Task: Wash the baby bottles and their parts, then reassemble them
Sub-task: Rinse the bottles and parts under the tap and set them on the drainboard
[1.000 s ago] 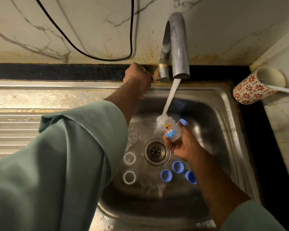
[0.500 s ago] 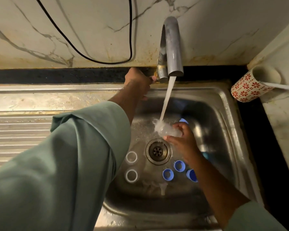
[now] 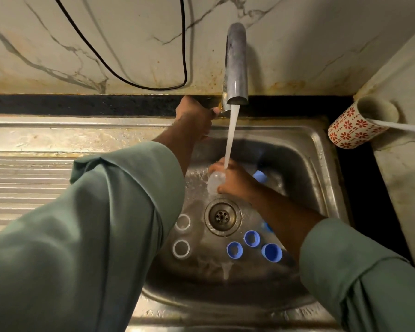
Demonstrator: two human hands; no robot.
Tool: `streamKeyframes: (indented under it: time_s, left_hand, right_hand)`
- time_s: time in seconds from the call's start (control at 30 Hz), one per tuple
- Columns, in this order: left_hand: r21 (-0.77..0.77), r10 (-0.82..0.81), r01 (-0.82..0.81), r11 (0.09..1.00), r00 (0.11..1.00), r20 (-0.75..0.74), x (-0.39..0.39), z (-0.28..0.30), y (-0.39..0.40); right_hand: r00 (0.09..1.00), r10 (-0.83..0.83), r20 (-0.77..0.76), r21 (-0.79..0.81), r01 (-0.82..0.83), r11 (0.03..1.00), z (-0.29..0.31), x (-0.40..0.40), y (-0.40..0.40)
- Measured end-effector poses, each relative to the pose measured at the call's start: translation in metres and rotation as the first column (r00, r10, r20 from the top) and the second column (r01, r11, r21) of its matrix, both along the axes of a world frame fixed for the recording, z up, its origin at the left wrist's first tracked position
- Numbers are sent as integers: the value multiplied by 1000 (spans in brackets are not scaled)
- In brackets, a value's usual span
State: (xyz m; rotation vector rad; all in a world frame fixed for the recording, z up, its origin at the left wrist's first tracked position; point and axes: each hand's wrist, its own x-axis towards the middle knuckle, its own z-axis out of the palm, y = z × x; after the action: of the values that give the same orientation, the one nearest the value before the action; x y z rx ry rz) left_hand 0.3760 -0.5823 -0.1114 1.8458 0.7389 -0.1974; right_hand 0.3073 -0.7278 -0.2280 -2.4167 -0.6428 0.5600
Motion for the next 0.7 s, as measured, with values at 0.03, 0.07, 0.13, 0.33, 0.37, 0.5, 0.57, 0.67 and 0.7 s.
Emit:
streamKeyframes:
  time_s: [0.03, 0.07, 0.13, 0.33, 0.37, 0.5, 0.57, 0.67, 0.7]
  left_hand:
    - [-1, 6, -6, 1000, 1000, 1, 0, 0, 0]
    - [-4, 12, -12, 1000, 1000, -1, 1, 0, -1]
    - [-28, 32, -32, 999, 999, -14, 1, 1, -1]
    - [-171, 143, -156, 973, 986, -89, 0, 1, -1]
    - [-181, 157, -169, 969, 984, -80, -1, 0, -3]
    - [-189, 194, -182, 965, 980, 47, -10, -4, -11]
    - [-167, 239, -218, 962, 964, 119, -13, 0, -18]
    - [-97, 212, -195, 976, 950, 229, -15, 14, -32]
    - [-103, 176, -154, 983, 952, 249, -14, 20, -38]
  right_hand:
    - [1000, 11, 4, 39, -12, 999, -3, -2, 2]
    - [1000, 11, 0, 52, -11, 999, -5, -2, 3]
    - [996, -36, -86, 88, 44, 995, -8, -5, 5]
    - [751, -393, -531, 345, 615, 709, -8, -22, 2]
    - [598, -399, -695, 330, 759, 561, -7, -26, 5]
    - [170, -328, -929, 59, 944, 324, -1, -41, 6]
    - [39, -245, -969, -23, 969, 244, 3, -45, 3]
    - [20, -203, -979, -31, 969, 243, 18, -51, -5]
    - [52, -233, -971, -22, 953, 301, 24, -52, -8]
